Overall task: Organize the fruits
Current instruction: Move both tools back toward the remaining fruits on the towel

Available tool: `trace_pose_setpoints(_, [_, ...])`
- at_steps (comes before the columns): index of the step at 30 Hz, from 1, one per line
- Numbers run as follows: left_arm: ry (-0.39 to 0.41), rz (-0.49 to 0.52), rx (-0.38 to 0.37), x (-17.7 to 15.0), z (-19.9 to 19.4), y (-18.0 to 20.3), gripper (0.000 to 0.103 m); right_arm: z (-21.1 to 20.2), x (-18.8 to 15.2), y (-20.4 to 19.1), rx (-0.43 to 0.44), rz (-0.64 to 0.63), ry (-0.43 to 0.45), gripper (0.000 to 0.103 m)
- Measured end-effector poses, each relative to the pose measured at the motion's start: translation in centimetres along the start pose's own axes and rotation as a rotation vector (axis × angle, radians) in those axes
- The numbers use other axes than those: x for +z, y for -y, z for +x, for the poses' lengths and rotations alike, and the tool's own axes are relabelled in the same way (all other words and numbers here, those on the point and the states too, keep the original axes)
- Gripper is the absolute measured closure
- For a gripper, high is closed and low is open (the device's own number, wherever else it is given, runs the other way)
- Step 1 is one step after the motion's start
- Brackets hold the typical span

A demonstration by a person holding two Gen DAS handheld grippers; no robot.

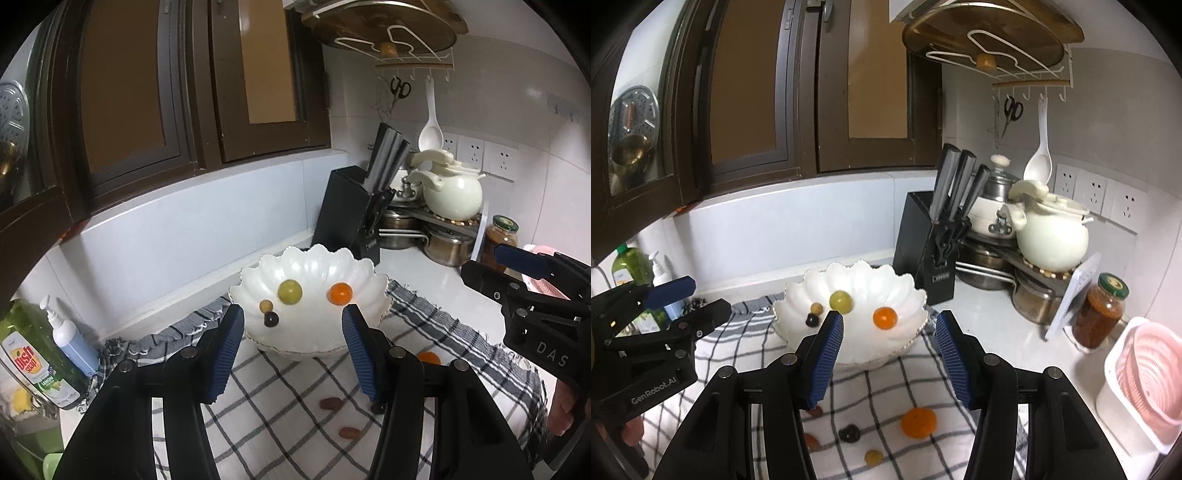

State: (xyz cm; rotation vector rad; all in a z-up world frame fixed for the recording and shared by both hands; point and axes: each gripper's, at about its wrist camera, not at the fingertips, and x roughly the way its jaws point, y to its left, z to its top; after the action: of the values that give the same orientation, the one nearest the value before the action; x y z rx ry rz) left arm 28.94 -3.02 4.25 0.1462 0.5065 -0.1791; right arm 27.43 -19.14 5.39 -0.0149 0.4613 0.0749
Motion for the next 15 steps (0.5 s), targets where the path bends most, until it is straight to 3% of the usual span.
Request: trace_pose_setpoints(15, [-0.053, 0.022, -0.037, -3.0, 0.2, 0.5, 0.048, 0.4, -3.7, 0.1, 0.004, 0.033, -0.076, 0.049])
